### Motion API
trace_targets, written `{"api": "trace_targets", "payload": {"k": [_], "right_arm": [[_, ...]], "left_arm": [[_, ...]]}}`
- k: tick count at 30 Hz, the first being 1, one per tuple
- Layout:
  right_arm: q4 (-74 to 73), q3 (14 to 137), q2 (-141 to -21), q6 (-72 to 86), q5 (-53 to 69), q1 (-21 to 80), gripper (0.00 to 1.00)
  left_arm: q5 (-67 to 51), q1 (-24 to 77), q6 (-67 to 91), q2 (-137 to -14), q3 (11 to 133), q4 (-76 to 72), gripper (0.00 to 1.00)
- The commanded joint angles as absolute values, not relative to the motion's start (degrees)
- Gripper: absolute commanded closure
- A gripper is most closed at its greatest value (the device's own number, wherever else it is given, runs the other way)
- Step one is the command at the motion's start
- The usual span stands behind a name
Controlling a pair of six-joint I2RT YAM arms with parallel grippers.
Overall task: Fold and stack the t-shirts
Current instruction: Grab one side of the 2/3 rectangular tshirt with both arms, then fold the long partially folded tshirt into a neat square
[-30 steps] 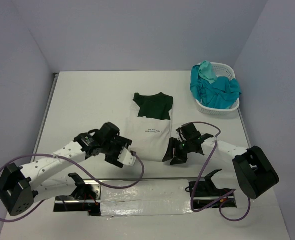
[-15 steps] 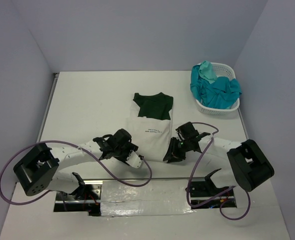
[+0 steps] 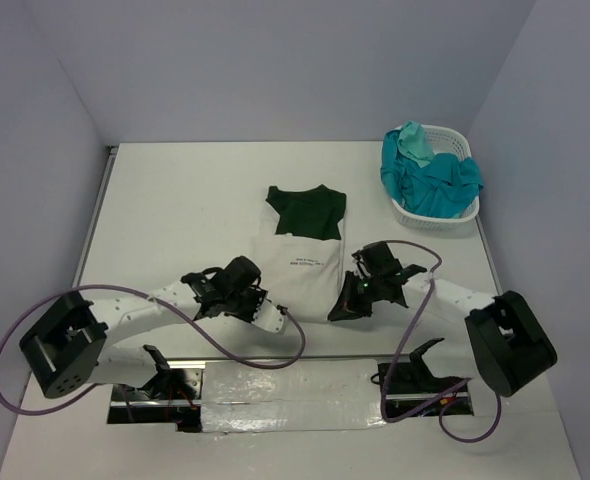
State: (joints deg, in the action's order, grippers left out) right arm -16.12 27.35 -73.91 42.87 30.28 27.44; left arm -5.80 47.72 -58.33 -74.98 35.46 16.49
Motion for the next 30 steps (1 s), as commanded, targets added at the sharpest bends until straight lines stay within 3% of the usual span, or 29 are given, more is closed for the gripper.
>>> {"api": "trace_targets", "payload": {"k": [1, 11, 16, 19, 24, 30], "right_arm": [[-22.7, 30.3, -65.7, 41.0, 29.0, 27.8, 1.00], [-39.9, 33.6, -51.7, 40.8, 28.2, 31.5, 1.00], [-50.4, 43.7, -46.8, 40.3, 28.7, 31.7, 1.00], [-52.9, 51.3, -50.7, 38.2, 27.2, 31.6, 1.00], [-48.3, 59.4, -63.7, 32.4, 27.8, 26.8, 1.00], [-44.3, 69.7, -80.3, 27.2, 27.2, 22.0, 1.00]], "left_arm": [[-12.8, 47.6, -54.8, -69.0, 39.2, 24.4, 1.00], [-23.3, 49.9, -40.8, -59.1, 46.7, 39.7, 1.00], [-30.2, 49.7, -36.4, -58.8, 55.5, 48.2, 1.00], [-33.9, 46.3, -35.4, -61.9, 59.9, 52.2, 1.00], [-39.9, 29.5, -36.4, -69.4, 66.8, 54.6, 1.00], [-38.5, 20.7, -36.0, -80.1, 73.3, 51.0, 1.00]]}}
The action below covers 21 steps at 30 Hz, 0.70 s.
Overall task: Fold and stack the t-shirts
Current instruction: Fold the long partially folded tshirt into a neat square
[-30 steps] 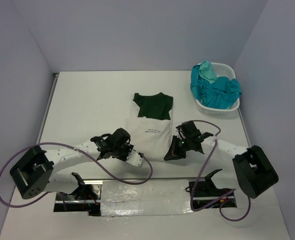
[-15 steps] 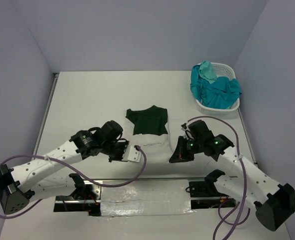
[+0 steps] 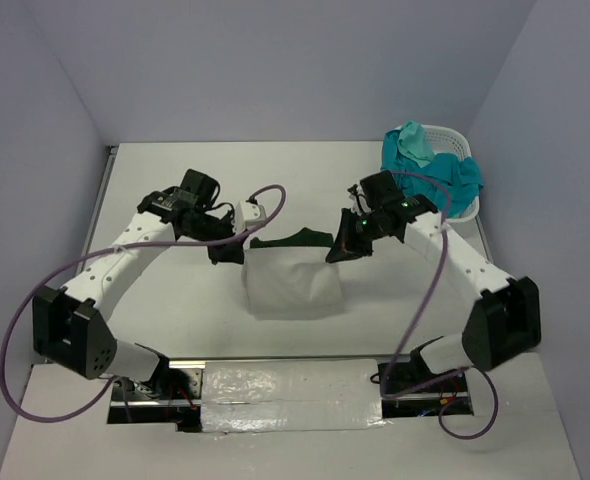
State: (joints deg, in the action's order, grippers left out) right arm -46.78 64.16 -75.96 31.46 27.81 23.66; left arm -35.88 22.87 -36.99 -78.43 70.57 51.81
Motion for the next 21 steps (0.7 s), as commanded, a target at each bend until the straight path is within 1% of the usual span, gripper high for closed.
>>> {"api": "trace_targets", "payload": {"k": [1, 5, 7, 14, 17, 20, 21], "right_arm": [[-44.3, 71.2, -82.2, 26.8, 27.0, 21.1, 1.00], [-43.2, 79.6, -91.1, 26.3, 26.5, 19.2, 1.00], [-43.1, 81.8, -95.2, 26.1, 26.5, 18.3, 1.00], [-42.7, 88.9, -104.7, 26.2, 26.1, 17.1, 1.00], [-43.1, 90.0, -108.0, 26.2, 25.3, 16.8, 1.00], [-40.3, 87.6, -108.5, 27.8, 24.4, 16.2, 1.00], [-39.5, 87.3, -109.0, 28.2, 24.4, 15.9, 1.00]], "left_arm": [[-38.0, 20.1, -35.4, -82.1, 73.8, 49.8, 1.00], [-38.2, 15.0, -32.7, -87.6, 76.5, 46.1, 1.00], [-37.5, 13.0, -32.0, -91.2, 77.9, 45.5, 1.00], [-35.6, 12.4, -30.3, -99.0, 80.8, 39.6, 1.00], [-34.5, 12.4, -29.0, -102.5, 81.9, 37.6, 1.00], [-32.9, 12.4, -26.3, -105.8, 83.5, 35.6, 0.96], [-32.2, 12.5, -25.6, -107.6, 84.5, 35.2, 0.90]]}}
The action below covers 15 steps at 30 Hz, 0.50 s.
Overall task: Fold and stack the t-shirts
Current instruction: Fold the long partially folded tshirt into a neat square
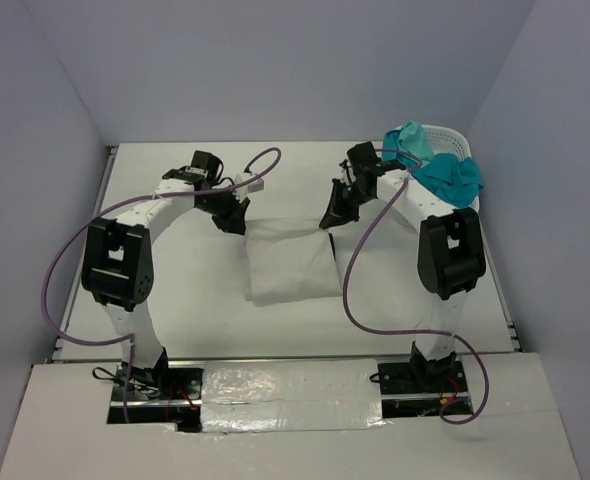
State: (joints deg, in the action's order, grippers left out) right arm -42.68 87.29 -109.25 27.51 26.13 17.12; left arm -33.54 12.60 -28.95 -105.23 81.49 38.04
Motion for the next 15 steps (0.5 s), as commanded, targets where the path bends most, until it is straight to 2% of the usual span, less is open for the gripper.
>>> {"api": "trace_targets", "payload": {"k": [1, 2, 3, 6, 8, 12, 13, 15], "right_arm": [[-38.0, 87.5, -109.7, 28.5, 25.1, 15.6, 0.97], [-37.4, 88.1, -110.6, 28.5, 25.5, 15.6, 0.91], [-37.4, 89.0, -112.9, 28.3, 25.8, 15.6, 0.78], [-39.8, 95.9, -118.2, 27.2, 23.5, 15.2, 0.55], [-41.2, 99.7, -119.4, 26.5, 20.8, 14.5, 0.52], [-42.7, 100.9, -116.1, 25.4, 14.9, 13.6, 0.52], [-41.9, 99.3, -114.2, 25.3, 14.2, 13.8, 0.53], [-38.3, 92.8, -107.4, 26.0, 12.7, 15.7, 0.61]], "left_arm": [[-30.2, 12.5, -25.0, -108.5, 85.0, 34.5, 0.84], [-28.8, 12.4, -23.1, -109.3, 85.5, 34.1, 0.72], [-27.3, 12.4, -22.2, -110.8, 86.4, 33.5, 0.67], [-21.5, 12.4, -18.8, -114.0, 89.4, 32.8, 0.50], [-16.9, 12.3, -16.5, -116.6, 92.0, 32.7, 0.45], [-12.2, 10.0, -9.5, -118.6, 104.1, 35.0, 0.46], [-12.2, 9.6, -6.6, -116.9, 105.4, 35.2, 0.49], [-14.7, 10.0, -5.0, -113.6, 104.9, 34.3, 0.52]]}}
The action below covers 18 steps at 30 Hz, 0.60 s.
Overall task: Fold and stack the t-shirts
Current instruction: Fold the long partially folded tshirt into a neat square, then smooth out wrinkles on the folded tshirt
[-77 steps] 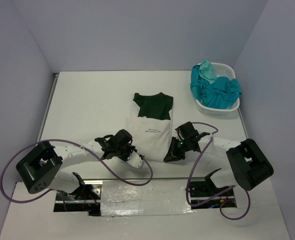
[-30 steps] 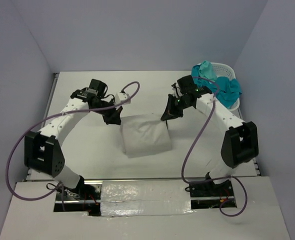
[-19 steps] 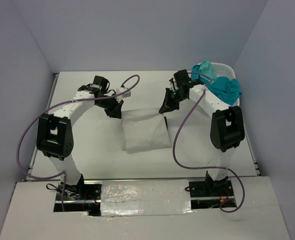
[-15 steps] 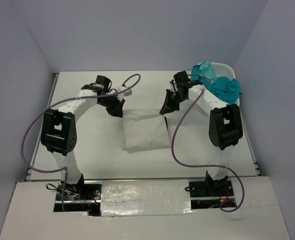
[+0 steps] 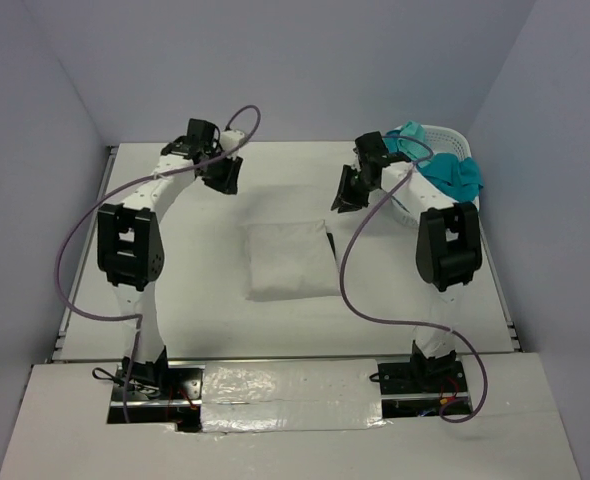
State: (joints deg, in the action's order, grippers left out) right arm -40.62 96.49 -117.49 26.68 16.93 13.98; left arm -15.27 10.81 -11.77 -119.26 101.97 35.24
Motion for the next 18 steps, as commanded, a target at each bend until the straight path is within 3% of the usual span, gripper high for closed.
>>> {"api": "trace_targets", "payload": {"k": [1, 3, 5, 10, 18], "right_arm": [[-37.1, 90.5, -105.2, 26.4, 12.5, 16.4, 0.68], [-31.8, 82.5, -99.8, 29.1, 14.9, 18.4, 0.94], [-24.1, 77.5, -97.9, 31.5, 19.0, 19.0, 0.99], [-17.3, 73.3, -105.8, 38.0, 25.7, 19.6, 1.00], [-8.6, 71.1, -116.3, 44.2, 22.7, 16.8, 1.00]], "left_arm": [[-16.7, 10.7, -4.7, -109.6, 103.5, 33.3, 0.57], [-20.3, 15.6, -3.8, -105.2, 95.1, 32.2, 0.66], [-22.1, 18.6, -3.3, -104.2, 91.4, 32.3, 0.69], [-27.9, 23.6, 1.7, -106.7, 81.8, 28.8, 0.68], [-20.4, 17.9, 2.9, -114.4, 83.3, 23.3, 0.67]]}}
